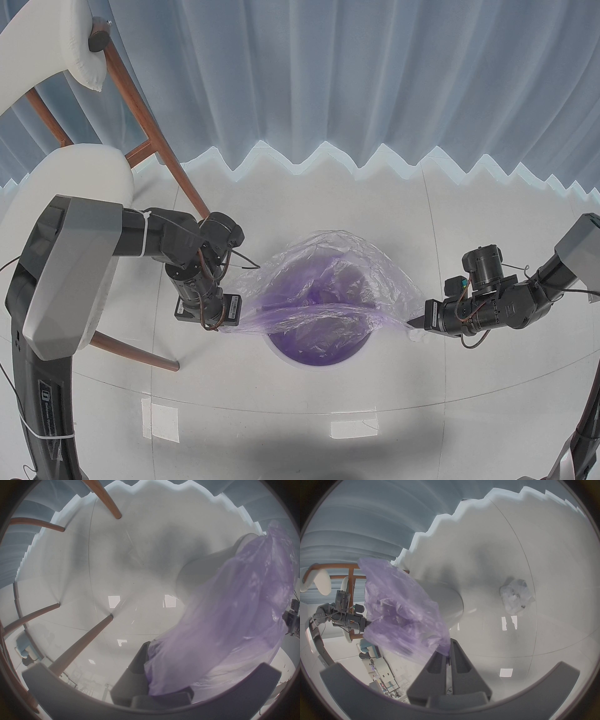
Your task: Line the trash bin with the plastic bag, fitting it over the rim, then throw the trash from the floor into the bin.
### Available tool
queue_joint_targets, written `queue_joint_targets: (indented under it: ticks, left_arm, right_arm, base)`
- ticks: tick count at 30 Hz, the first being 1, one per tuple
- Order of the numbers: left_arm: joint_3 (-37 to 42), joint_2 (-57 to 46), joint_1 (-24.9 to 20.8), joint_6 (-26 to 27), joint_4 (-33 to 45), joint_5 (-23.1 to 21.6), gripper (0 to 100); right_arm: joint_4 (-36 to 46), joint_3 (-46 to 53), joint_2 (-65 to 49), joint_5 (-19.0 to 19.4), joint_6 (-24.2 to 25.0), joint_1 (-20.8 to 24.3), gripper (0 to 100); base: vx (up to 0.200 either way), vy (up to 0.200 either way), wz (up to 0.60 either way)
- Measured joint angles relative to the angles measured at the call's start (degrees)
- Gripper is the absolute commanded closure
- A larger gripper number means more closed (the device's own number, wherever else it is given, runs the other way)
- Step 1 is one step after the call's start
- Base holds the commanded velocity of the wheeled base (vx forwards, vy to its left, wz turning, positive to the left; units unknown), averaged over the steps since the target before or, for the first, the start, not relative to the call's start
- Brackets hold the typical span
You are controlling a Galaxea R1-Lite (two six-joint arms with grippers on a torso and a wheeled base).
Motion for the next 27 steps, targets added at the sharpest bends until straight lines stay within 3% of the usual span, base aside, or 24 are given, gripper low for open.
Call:
queue_joint_targets:
  ticks: [6,16,27]
  left_arm:
    - [11.0,-3.9,-0.6,2.7,-10.6,-0.1,100]
    - [32.4,-8.7,-2.0,8.9,-35.0,-0.1,100]
    - [39.5,-11.0,-0.9,17.9,-41.5,-3.5,100]
  right_arm:
    - [-0.2,4.8,-3.0,-0.1,-1.1,0.8,100]
    - [-0.5,12.8,-6.3,-0.2,-5.9,2.4,100]
    - [-2.3,16.8,-5.0,-2.5,-7.8,4.2,100]
  base:
    - [0.000,0.000,0.00]
    - [0.000,0.000,0.00]
    - [0.000,0.000,0.00]
